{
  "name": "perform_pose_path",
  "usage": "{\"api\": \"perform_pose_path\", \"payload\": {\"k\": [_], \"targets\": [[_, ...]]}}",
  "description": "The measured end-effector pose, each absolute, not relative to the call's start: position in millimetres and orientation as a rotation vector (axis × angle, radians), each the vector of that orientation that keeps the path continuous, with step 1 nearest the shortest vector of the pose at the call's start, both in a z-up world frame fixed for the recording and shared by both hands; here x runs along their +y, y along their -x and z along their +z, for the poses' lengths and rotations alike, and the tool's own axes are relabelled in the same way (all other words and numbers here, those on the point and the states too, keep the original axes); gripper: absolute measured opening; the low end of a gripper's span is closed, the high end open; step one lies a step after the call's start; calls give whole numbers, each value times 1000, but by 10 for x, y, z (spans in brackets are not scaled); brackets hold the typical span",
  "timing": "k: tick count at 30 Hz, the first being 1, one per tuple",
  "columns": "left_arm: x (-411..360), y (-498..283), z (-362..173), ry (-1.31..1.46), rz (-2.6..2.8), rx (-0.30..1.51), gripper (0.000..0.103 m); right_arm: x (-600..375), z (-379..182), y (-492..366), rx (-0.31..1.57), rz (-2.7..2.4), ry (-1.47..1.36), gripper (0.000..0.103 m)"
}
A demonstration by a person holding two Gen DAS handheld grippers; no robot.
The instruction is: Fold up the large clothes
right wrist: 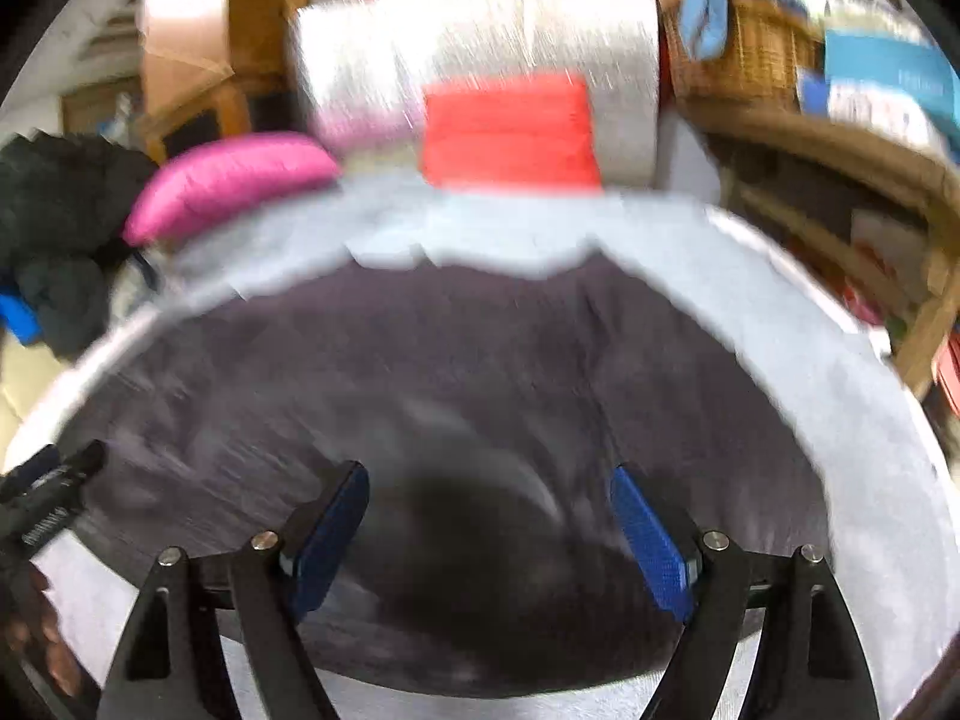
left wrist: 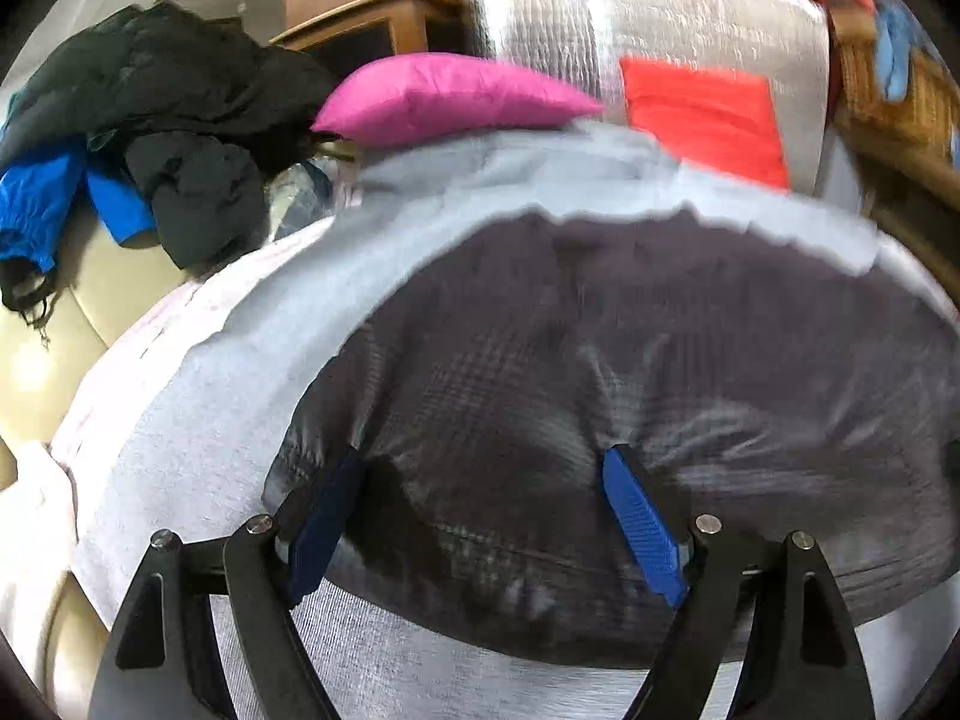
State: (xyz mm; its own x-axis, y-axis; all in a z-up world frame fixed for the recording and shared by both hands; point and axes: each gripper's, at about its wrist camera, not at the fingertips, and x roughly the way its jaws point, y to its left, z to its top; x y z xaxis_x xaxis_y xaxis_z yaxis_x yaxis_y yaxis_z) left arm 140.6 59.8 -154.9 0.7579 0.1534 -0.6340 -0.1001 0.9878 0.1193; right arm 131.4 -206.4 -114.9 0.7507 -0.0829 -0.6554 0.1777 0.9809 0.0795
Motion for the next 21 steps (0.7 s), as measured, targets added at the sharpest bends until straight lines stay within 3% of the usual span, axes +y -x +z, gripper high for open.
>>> {"api": "perform_pose_path", "payload": {"k": [10,14,18,21], "targets": [[597,-1444,-1643,-76,115,719,85,-2068,-1272,-1324,708,-143,-139,86],[680,-1428,-1390,-8,96,725,85,-2132,-1165,-1298,722,-129,-170,86],[756,-1227,-1179,41,104,616,85,-2183,-847,-1062,593,-148,-137,86],[744,-1347,-1433,-6,119,730,85,-2269,-904,-1029,611,-170,-137,86]]}}
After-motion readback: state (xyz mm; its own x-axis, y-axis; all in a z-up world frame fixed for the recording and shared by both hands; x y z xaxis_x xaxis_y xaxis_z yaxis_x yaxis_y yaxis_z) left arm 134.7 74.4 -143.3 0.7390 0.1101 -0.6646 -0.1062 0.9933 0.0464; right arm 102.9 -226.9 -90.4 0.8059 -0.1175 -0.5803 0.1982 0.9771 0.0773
